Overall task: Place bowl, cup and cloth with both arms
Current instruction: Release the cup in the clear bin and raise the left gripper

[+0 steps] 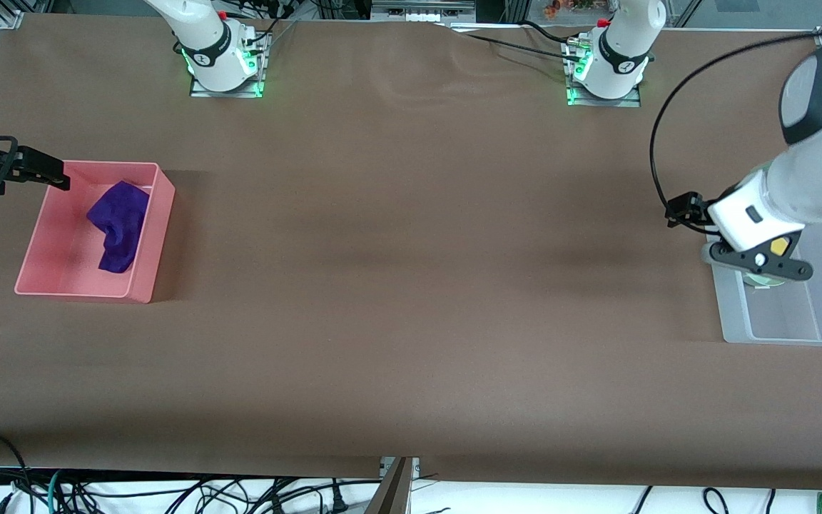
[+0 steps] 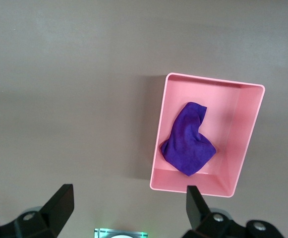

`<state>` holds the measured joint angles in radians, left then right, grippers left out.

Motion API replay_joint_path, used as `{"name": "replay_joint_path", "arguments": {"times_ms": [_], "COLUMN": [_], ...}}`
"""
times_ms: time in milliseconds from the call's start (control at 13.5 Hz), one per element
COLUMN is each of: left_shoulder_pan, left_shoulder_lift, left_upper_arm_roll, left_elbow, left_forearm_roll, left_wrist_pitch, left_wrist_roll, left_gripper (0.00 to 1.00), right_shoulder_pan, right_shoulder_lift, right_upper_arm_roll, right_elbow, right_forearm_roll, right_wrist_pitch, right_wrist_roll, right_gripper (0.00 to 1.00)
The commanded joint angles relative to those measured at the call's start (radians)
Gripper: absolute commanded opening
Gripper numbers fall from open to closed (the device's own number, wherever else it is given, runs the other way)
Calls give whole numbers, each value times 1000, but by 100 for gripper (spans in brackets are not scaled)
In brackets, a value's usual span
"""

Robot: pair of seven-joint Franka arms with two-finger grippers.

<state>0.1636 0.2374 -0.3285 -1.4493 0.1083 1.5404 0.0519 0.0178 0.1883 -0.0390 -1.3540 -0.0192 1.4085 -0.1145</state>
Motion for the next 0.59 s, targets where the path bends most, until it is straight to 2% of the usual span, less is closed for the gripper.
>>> {"name": "replay_joint_path", "arguments": {"times_ms": [0,148,519], "left_shoulder_pan": [-158,-177,-176], "left_shoulder_lift": [-172,-265,-288], "left_upper_arm_roll": [217,269,273], "left_elbow": [-153,-270,-295], "left_forearm_roll": [-52,-138,-156], "left_wrist_pitch": [97,138,139], "left_wrist_roll": [-23,-40,-40], "left_gripper": [100,100,100], "right_shoulder_pan": [1,1,1], "right_shoulder_lift": [3,3,3], "right_upper_arm_roll": [5,5,4], "right_elbow": [15,15,15], "right_forearm_roll": [-16,-16,-15], "right_wrist_pitch": [0,0,0], "right_wrist_roll": [15,15,15], "right_gripper": [100,100,100]}}
